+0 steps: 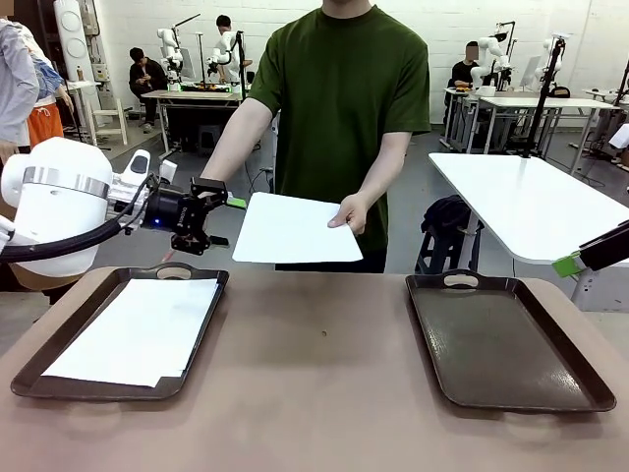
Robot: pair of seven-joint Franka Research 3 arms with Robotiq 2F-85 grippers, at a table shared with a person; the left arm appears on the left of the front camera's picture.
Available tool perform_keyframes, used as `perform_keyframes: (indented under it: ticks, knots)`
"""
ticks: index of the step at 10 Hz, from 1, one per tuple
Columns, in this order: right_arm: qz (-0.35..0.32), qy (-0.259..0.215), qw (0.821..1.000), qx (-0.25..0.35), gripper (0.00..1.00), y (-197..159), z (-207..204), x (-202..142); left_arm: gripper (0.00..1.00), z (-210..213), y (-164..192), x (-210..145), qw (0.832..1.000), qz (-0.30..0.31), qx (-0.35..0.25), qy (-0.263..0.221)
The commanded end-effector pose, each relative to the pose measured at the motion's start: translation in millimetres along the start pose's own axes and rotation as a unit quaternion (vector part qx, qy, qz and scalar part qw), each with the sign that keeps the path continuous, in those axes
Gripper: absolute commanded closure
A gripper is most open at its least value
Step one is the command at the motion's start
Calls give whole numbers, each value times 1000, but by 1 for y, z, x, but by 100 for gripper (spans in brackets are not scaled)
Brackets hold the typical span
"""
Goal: Sort the A4 documents.
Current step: Receive the A4 Paper.
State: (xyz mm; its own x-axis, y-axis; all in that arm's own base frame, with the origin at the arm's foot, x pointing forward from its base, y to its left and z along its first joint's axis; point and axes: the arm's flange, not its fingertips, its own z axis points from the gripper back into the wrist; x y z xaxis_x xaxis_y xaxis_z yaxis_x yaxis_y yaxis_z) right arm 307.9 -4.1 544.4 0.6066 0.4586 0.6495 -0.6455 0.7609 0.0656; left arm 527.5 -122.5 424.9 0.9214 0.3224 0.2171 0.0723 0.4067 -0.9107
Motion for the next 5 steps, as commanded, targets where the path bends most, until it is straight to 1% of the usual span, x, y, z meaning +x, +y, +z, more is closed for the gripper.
perform_keyframes:
  ticks: [1, 3, 5]
  knots:
    - [-1, -4, 1000, 10, 0, -1, -2, 0, 0, -19, 5, -2, 998, -1, -62, 2]
    - [-1, -4, 1000, 10, 0, -1, -2, 0, 0, -31, 3, 0, 996, -6, -88, 2]
    - [-1, -4, 1000, 10, 0, -1, -2, 0, 0, -39, 3, 2, 995, -15, -99, 11]
